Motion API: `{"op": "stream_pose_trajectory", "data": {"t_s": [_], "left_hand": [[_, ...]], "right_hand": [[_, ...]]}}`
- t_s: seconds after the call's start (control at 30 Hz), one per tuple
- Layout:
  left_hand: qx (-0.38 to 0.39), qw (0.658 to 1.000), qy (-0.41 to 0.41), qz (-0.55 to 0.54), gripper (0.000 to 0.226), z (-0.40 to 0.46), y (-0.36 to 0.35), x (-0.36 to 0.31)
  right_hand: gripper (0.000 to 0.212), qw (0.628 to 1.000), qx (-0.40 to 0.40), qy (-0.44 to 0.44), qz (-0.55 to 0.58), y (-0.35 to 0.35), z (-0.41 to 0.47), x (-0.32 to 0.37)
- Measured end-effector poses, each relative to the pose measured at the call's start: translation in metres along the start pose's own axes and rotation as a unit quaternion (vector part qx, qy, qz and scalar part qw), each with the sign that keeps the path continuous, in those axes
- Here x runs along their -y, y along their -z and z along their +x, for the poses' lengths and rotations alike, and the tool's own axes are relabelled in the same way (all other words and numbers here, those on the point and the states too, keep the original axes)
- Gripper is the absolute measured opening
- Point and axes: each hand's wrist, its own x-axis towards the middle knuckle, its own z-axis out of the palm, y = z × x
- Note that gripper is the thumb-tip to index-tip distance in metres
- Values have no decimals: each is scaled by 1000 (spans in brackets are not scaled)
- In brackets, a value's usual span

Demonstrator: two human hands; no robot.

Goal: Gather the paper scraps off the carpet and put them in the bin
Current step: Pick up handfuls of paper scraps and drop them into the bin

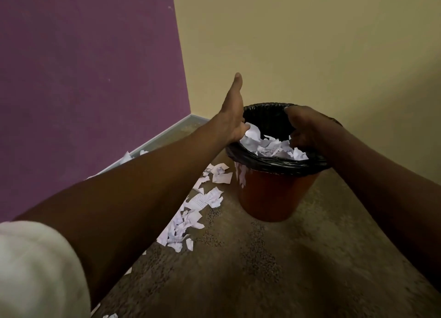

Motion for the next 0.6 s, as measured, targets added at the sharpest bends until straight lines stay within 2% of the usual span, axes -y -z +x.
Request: {"op": "stream_pose_trajectory", "data": {"t_s": [0.17,0.33,0.47,0.6], "left_hand": [[16,999,-13,-37,96,-13,18,-4],[1,999,-33,-10,81,-44,58,-22],[-62,996,-64,32,65,-83,100,-43],[-142,983,-71,91,54,-130,149,-66]], "right_hand": [[31,996,17,85,31,-10,-18,3],[26,978,-90,186,1,-30,-25,14],[34,949,-104,292,-57,-60,-56,32],[32,916,-53,381,-117,-104,-96,50]]}}
